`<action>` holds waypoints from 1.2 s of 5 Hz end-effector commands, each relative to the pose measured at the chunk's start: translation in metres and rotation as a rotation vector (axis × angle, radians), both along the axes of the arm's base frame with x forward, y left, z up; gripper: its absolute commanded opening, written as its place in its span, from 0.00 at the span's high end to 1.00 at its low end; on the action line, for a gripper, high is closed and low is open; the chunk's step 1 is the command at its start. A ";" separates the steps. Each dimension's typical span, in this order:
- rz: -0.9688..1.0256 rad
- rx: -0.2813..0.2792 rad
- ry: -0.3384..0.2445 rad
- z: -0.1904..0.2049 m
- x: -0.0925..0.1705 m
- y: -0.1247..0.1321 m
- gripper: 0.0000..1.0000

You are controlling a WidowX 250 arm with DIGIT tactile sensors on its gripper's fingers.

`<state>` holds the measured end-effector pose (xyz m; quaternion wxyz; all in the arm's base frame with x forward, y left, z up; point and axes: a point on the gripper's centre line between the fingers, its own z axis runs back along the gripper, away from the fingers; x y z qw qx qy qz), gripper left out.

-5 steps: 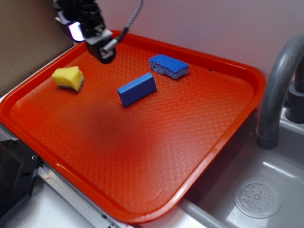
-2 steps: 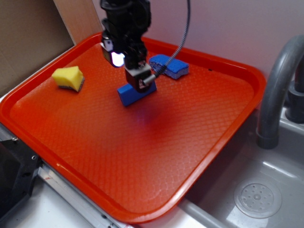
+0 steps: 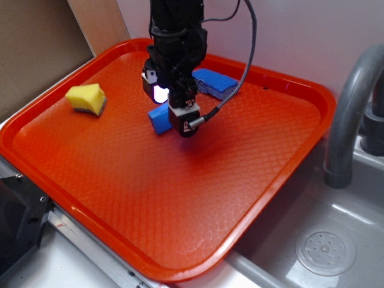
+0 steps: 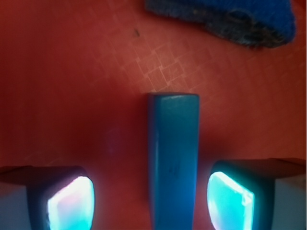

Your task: Grab the blue block.

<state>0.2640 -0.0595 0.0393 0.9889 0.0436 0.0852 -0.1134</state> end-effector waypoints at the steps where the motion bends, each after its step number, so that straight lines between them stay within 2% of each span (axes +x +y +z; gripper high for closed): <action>1: 0.019 -0.013 0.025 -0.003 0.008 0.004 0.00; 2: 0.002 -0.002 0.006 -0.005 0.007 0.001 1.00; 3: -0.012 0.004 0.001 -0.007 0.005 -0.003 1.00; 4: -0.058 0.037 0.012 -0.008 0.003 -0.008 1.00; 5: -0.104 0.076 -0.015 0.006 -0.001 -0.012 1.00; 6: 0.029 0.233 -0.007 0.054 -0.021 -0.011 1.00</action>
